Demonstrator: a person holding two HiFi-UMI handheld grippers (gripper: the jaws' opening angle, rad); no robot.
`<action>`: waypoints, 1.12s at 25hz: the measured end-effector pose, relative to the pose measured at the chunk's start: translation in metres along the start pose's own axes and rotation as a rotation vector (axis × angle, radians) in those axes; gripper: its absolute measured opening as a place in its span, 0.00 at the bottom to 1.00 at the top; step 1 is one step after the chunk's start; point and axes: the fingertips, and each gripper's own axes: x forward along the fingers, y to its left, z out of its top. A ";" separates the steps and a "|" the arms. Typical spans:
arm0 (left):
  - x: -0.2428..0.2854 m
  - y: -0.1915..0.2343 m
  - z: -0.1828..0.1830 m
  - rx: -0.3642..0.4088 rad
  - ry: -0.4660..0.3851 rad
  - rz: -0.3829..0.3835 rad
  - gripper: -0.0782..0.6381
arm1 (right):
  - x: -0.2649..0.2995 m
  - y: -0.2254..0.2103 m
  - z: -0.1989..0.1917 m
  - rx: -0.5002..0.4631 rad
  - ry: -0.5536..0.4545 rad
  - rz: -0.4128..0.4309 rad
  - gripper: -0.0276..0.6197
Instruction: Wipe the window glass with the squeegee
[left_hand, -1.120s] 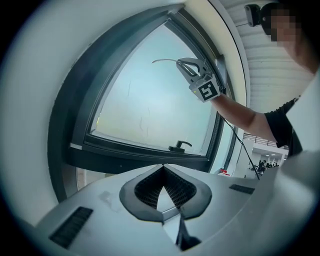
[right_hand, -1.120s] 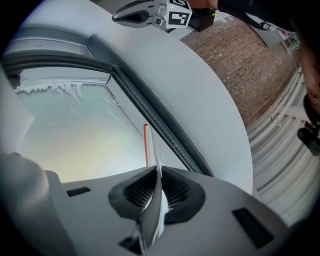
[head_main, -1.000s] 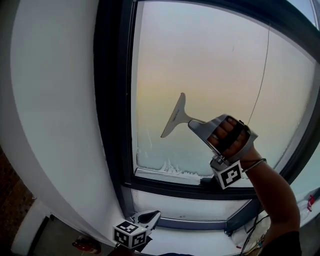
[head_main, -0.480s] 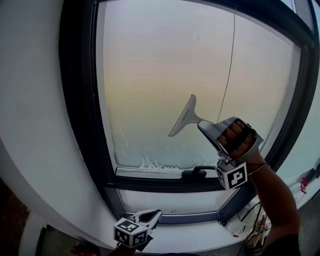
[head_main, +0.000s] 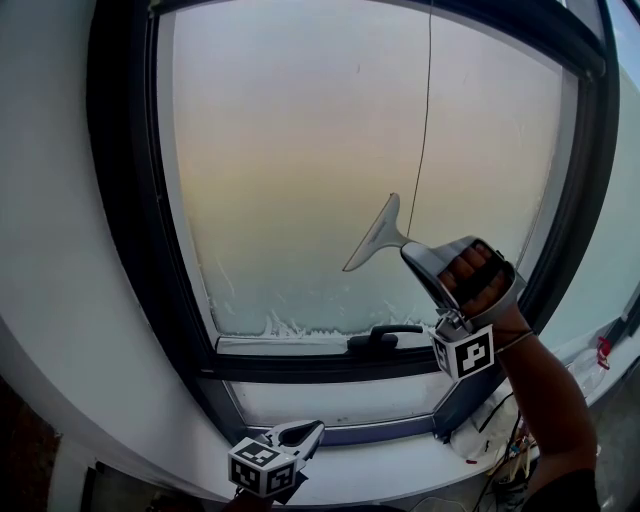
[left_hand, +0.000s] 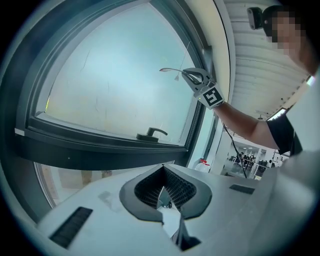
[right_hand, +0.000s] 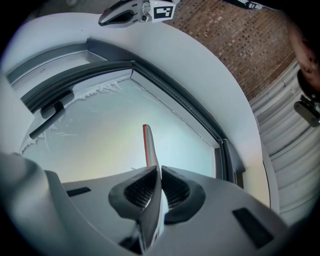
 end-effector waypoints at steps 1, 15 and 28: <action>0.001 -0.001 0.000 0.000 0.001 -0.001 0.11 | 0.000 -0.001 0.000 0.020 0.009 0.004 0.08; -0.012 0.007 -0.006 -0.019 0.001 0.021 0.11 | 0.020 -0.077 -0.056 0.537 0.348 -0.041 0.08; -0.045 0.022 -0.014 -0.051 -0.040 0.043 0.11 | 0.042 -0.088 -0.079 0.509 0.534 -0.001 0.08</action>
